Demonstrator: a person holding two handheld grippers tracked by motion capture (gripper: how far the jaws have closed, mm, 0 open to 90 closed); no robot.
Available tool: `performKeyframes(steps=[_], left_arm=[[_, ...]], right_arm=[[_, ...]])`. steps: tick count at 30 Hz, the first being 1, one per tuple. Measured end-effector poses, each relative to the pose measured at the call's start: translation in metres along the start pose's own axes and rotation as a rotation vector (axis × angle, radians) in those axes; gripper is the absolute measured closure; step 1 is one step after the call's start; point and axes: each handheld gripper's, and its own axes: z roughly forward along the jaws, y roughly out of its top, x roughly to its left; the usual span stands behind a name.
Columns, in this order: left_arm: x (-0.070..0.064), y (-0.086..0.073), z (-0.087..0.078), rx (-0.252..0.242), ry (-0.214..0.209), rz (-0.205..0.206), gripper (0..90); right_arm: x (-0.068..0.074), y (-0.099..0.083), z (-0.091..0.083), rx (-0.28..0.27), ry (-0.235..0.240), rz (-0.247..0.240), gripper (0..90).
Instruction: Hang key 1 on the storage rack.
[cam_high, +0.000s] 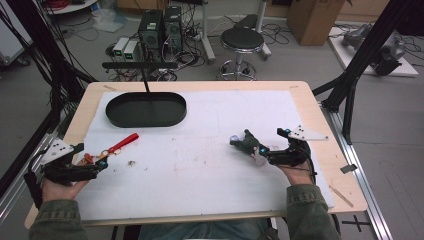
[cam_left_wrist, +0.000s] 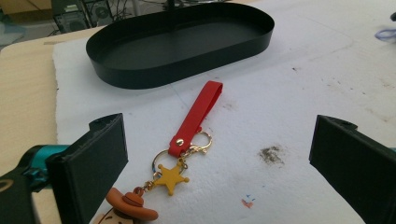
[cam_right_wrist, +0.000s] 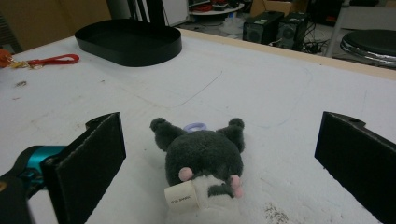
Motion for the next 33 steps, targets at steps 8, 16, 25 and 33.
performKeyframes(steps=[8,16,25,33], left_arm=[[0.001,0.0,-0.001,-0.008,0.006,0.001,4.6],[0.003,-0.001,0.0,-0.003,0.006,-0.001,4.6],[0.002,0.0,0.002,0.007,-0.002,0.001,4.6],[0.009,0.01,0.005,0.021,-0.006,0.008,4.6]], right_arm=[[0.0,-0.001,0.0,0.013,-0.008,0.005,0.9],[0.0,-0.001,0.001,0.012,-0.011,0.003,0.9],[0.0,-0.001,0.002,0.016,-0.009,0.002,0.9],[0.0,-0.002,0.003,0.024,-0.033,0.007,0.9]])
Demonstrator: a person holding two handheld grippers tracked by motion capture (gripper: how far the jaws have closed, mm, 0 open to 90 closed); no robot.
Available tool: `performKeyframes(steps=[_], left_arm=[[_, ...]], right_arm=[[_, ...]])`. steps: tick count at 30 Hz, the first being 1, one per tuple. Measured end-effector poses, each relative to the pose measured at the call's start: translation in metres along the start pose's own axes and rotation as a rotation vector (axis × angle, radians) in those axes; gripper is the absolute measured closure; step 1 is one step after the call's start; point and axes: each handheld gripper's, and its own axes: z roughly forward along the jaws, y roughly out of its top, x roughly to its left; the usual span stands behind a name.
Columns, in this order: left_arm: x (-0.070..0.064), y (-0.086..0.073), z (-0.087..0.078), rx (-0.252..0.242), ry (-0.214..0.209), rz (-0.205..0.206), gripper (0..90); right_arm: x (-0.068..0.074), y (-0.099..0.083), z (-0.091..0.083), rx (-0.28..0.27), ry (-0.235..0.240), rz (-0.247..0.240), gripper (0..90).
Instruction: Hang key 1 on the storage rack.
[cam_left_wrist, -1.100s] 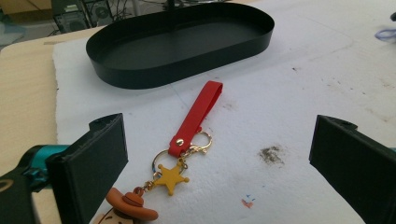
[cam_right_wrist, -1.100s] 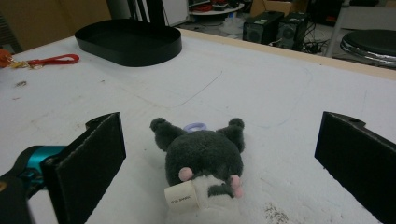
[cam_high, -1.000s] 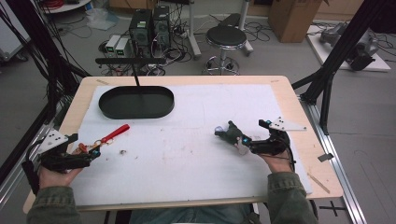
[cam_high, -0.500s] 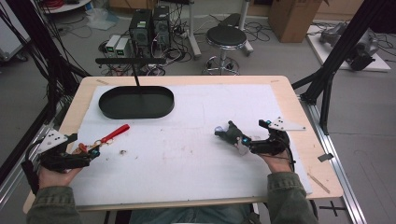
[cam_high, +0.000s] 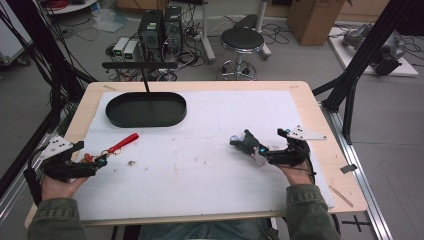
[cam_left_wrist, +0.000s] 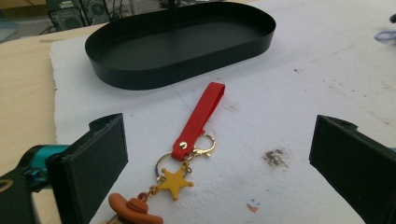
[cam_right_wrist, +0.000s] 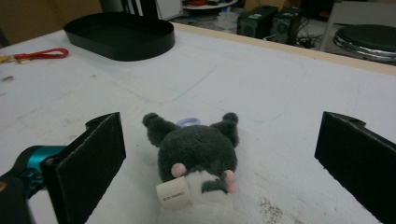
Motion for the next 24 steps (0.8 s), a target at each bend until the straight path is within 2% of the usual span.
performKeyframes(steps=[4,5,6,9,12,13,16,20,24], left_arm=[[-0.002,0.008,0.002,0.008,-0.007,0.022,4.6],[0.0,0.014,0.007,0.038,-0.05,0.025,4.6],[0.001,0.018,0.01,0.055,-0.062,0.028,4.6],[0.003,0.029,0.015,0.094,-0.076,0.052,4.6],[0.001,0.036,0.019,0.106,-0.082,0.071,4.6],[0.0,0.04,0.024,0.125,-0.093,0.092,4.6],[-0.002,0.043,0.034,0.159,-0.102,0.13,4.6],[-0.002,0.045,0.043,0.191,-0.129,0.133,4.6],[0.001,0.046,0.063,0.258,-0.144,0.145,4.7]], right_arm=[[-0.001,-0.001,-0.001,-0.009,-0.001,0.01,0.9],[-0.002,-0.001,-0.002,-0.013,0.002,0.022,0.9],[-0.003,-0.001,-0.002,-0.018,0.001,0.022,0.9],[-0.004,0.0,-0.001,-0.025,0.0,0.024,0.9],[-0.002,0.0,-0.001,-0.028,0.001,0.032,0.9],[-0.003,0.0,0.0,-0.031,-0.002,0.028,0.9],[-0.003,0.0,0.0,-0.03,-0.006,0.029,0.9],[-0.003,0.0,-0.001,-0.025,-0.019,0.027,0.9],[-0.003,0.0,0.0,-0.025,-0.024,0.027,0.9]])
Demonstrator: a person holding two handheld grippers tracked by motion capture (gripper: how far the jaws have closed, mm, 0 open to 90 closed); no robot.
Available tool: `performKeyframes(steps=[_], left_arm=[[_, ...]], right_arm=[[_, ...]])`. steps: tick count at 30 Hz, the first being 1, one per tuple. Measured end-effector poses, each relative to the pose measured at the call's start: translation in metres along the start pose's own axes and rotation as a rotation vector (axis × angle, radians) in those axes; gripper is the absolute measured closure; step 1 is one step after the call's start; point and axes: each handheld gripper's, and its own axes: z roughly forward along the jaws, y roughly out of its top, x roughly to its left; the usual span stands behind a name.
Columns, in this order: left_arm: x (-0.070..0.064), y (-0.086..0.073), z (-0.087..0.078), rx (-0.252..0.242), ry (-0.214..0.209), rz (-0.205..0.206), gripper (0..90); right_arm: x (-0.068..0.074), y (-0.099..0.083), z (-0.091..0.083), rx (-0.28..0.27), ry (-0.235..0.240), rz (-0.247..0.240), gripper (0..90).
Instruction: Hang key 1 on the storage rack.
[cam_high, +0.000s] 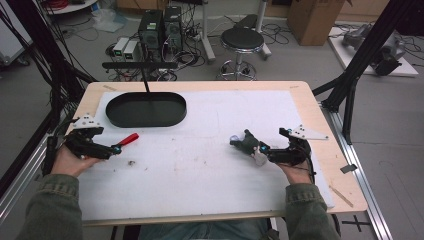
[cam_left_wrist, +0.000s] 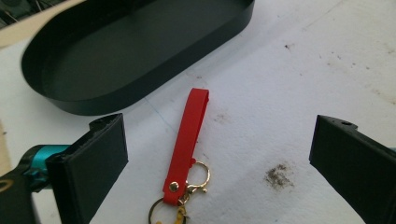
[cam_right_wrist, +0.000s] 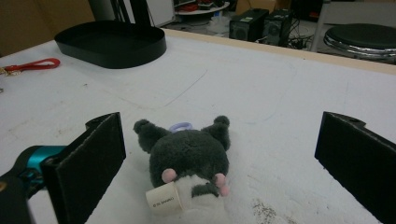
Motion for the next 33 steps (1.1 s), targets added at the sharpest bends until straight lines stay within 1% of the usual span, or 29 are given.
performKeyframes(steps=[1,2,3,5,6,7,8,10,12,13,14,15,17,18,19,20,21,22,24,25,26,27,28,29,30,31,32,33], left_arm=[[0.001,0.001,0.005,0.019,-0.001,0.007,4.7],[0.001,0.001,0.005,0.019,-0.001,0.007,4.7],[0.003,0.002,0.014,0.048,-0.009,0.003,4.7],[0.005,0.003,0.022,0.066,-0.03,-0.007,4.9],[0.005,0.003,0.022,0.066,-0.03,-0.007,6.0],[0.006,0.004,0.029,0.091,-0.032,0.001,6.4],[0.006,0.004,0.029,0.091,-0.032,0.001,6.4],[0.008,0.005,0.036,0.122,-0.044,0.004,6.4],[0.009,0.005,0.039,0.13,-0.045,0.001,6.4],[0.011,0.007,0.043,0.156,-0.048,0.008,6.4],[0.011,0.008,0.045,0.159,-0.049,0.013,6.4],[0.012,0.01,0.048,0.16,-0.063,0.014,6.4],[0.012,0.011,0.05,0.169,-0.067,0.01,6.4],[0.014,0.015,0.058,0.203,-0.073,0.02,6.4],[0.015,0.017,0.061,0.219,-0.081,0.024,6.8],[0.015,0.017,0.061,0.219,-0.081,0.024,7.9],[0.016,0.021,0.067,0.225,-0.107,0.03,9.6],[0.016,0.023,0.068,0.22,-0.106,0.023,11.2],[0.019,0.026,0.073,0.238,-0.109,0.009,11.9],[0.019,0.026,0.073,0.238,-0.109,0.009,12.4],[0.02,0.028,0.078,0.272,-0.108,0.016,12.9],[0.02,0.028,0.078,0.272,-0.108,0.016,13.3],[0.021,0.03,0.082,0.298,-0.107,0.027,13.9],[0.021,0.03,0.082,0.298,-0.107,0.027,14.5],[0.022,0.032,0.085,0.309,-0.111,0.025,15.0],[0.023,0.033,0.088,0.329,-0.116,0.014,16.0],[0.024,0.034,0.089,0.341,-0.133,0.013,17.2],[0.023,0.034,0.09,0.342,-0.147,0.01,18.3]], right_arm=[[0.001,0.0,0.0,0.004,0.006,0.0,0.9],[0.0,0.0,0.001,0.002,0.007,-0.004,0.9],[0.0,0.0,0.001,0.003,0.008,-0.006,0.9],[0.0,0.0,0.002,0.002,0.007,-0.008,0.9],[0.0,0.0,0.002,0.003,0.008,-0.003,0.9],[0.0,0.0,0.001,0.004,0.007,-0.002,0.9],[0.0,0.0,0.001,0.003,0.005,-0.003,0.9],[0.0,0.0,0.001,0.002,0.003,-0.007,0.9],[0.001,0.0,0.001,0.006,0.006,-0.005,0.9],[0.001,0.0,0.002,0.007,0.004,-0.01,0.9],[0.001,0.0,0.003,0.01,0.007,-0.011,0.9],[0.002,0.0,0.002,0.014,0.008,-0.003,0.9],[0.002,0.0,0.002,0.015,0.009,-0.006,0.9],[0.002,0.0,0.002,0.014,0.008,-0.007,0.9],[0.002,0.0,0.002,0.014,0.007,-0.006,1.0],[0.0,0.0,0.003,0.009,0.003,-0.016,0.9],[0.0,0.0,0.002,0.01,0.002,-0.016,0.9],[0.0,0.0,0.002,0.01,0.0,-0.018,0.9],[0.001,0.0,0.002,0.01,0.004,-0.016,0.9],[0.001,0.0,0.001,0.007,0.006,-0.018,0.9],[0.002,0.0,0.001,0.01,0.007,-0.012,0.9],[0.002,0.0,0.0,0.011,0.007,-0.012,0.9],[0.002,0.0,0.0,0.012,0.007,-0.013,0.9],[0.002,0.0,0.0,0.013,0.007,-0.012,0.9],[0.001,0.0,0.0,0.01,0.008,-0.016,0.9],[0.002,0.0,0.0,0.013,0.009,-0.014,0.9],[0.002,-0.001,0.0,0.012,0.011,-0.02,0.9],[0.002,-0.001,0.001,0.017,0.016,-0.017,0.9]])
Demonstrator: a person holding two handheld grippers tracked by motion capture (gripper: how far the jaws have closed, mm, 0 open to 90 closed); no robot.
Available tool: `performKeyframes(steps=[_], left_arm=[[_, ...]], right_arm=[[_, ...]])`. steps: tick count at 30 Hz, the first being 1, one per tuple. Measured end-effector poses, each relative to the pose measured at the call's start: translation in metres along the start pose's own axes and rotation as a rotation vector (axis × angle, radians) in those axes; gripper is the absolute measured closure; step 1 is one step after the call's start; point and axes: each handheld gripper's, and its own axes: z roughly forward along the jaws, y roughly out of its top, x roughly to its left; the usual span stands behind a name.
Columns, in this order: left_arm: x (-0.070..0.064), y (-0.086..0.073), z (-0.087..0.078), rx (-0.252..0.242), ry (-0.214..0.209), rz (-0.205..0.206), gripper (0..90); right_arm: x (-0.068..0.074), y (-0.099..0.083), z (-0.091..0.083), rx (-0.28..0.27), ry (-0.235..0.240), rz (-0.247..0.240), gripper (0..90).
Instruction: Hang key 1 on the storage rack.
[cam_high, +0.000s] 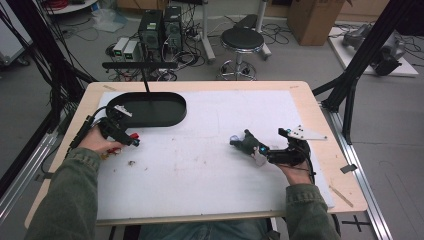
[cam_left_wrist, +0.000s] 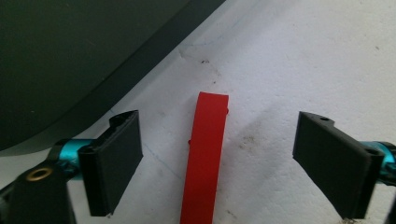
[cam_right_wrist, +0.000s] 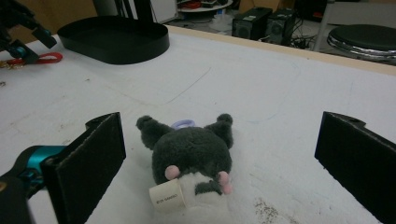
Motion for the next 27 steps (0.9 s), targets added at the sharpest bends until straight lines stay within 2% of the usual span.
performKeyframes(steps=[2,9,15,18,20,22,23,27], left_arm=[[0.0011,0.0014,0.0019,0.016,-0.012,-0.007,20.0],[0.0079,0.0007,0.0061,0.045,0.003,-0.021,26.0],[0.0085,0.0006,0.0062,0.053,0.036,-0.025,31.9],[0.0079,0.0005,0.0057,0.049,0.077,-0.031,38.9],[0.0076,0.0006,0.0042,0.046,0.084,-0.04,46.8],[0.0069,0.0005,0.0033,0.044,0.087,-0.041,64.4],[0.0059,0.0005,0.003,0.043,0.087,-0.058,70.9],[-0.0007,0.0009,0.0028,0.042,0.126,-0.026,72.0]], right_arm=[[0.0012,-0.0001,0.0009,0.0,0.002,-0.008,0.9],[0.0006,-0.0001,0.0002,0.0,-0.002,-0.004,0.9],[0.0007,-0.0011,0.0024,0.017,0.007,-0.005,1.0],[0.0017,-0.0014,0.0031,0.024,0.012,-0.015,1.0],[0.0015,-0.0015,0.0026,0.024,0.012,-0.015,1.0],[0.0009,-0.0016,0.0024,0.022,0.01,-0.017,1.0],[0.0009,-0.0016,0.0025,0.022,0.01,-0.017,1.0],[0.0017,-0.0017,0.0026,0.025,0.009,-0.021,1.0]])
